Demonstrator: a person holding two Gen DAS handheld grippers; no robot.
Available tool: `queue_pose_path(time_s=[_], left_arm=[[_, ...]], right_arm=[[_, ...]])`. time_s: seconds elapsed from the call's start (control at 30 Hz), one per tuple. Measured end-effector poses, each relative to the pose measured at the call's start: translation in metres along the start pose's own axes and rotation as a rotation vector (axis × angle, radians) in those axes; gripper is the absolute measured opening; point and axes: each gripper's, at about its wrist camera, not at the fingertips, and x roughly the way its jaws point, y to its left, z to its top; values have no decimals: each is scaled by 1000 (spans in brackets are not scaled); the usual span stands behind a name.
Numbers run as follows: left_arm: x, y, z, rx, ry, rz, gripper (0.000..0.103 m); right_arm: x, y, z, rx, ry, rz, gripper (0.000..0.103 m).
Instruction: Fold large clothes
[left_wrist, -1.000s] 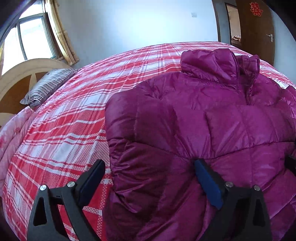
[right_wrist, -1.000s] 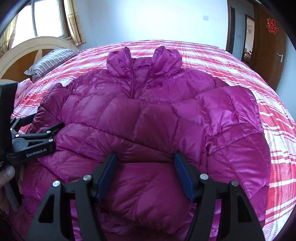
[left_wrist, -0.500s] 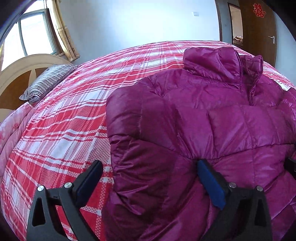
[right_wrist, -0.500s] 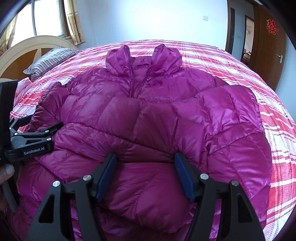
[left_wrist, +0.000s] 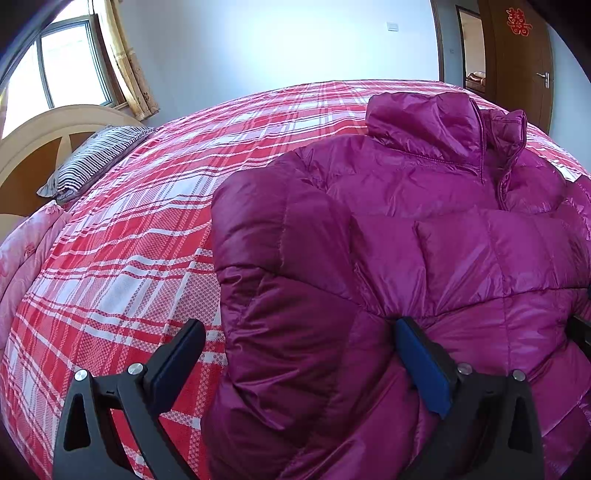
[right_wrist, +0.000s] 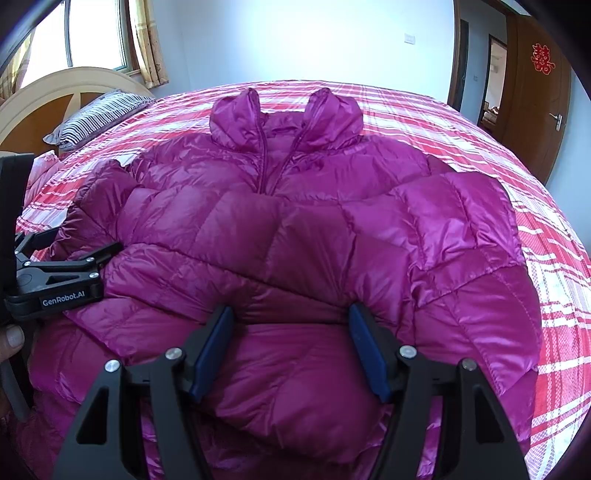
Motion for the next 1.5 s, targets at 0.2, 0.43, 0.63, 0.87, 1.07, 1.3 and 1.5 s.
queue_pose_path(time_s=[0.2,0.43,0.63,0.87,1.07,1.3,1.5], left_arm=[[1,1,1,-6,2,-6,102],[2,1,1,-4,1,-1,102],[1,1,1,-4,-1,0,102],[1,1,0,-4,-1,1,102],[0,1,0,-4,-2,0,102],[0,4,1,-22,0,-21,102],[-5,7,2,-32,-6,-30,102]], right_arm=[[1,0,0,3,-3,1,68],[0,-1,0,6,-4,5,68],[0,-1,0,8,-5,7,68],[0,0,1,6,-5,5,68],[0,1,0,-3,-5,-3,68],[-1,0,0,3,-9,7,68],[-2,-1,0,-4,-6,2,68]])
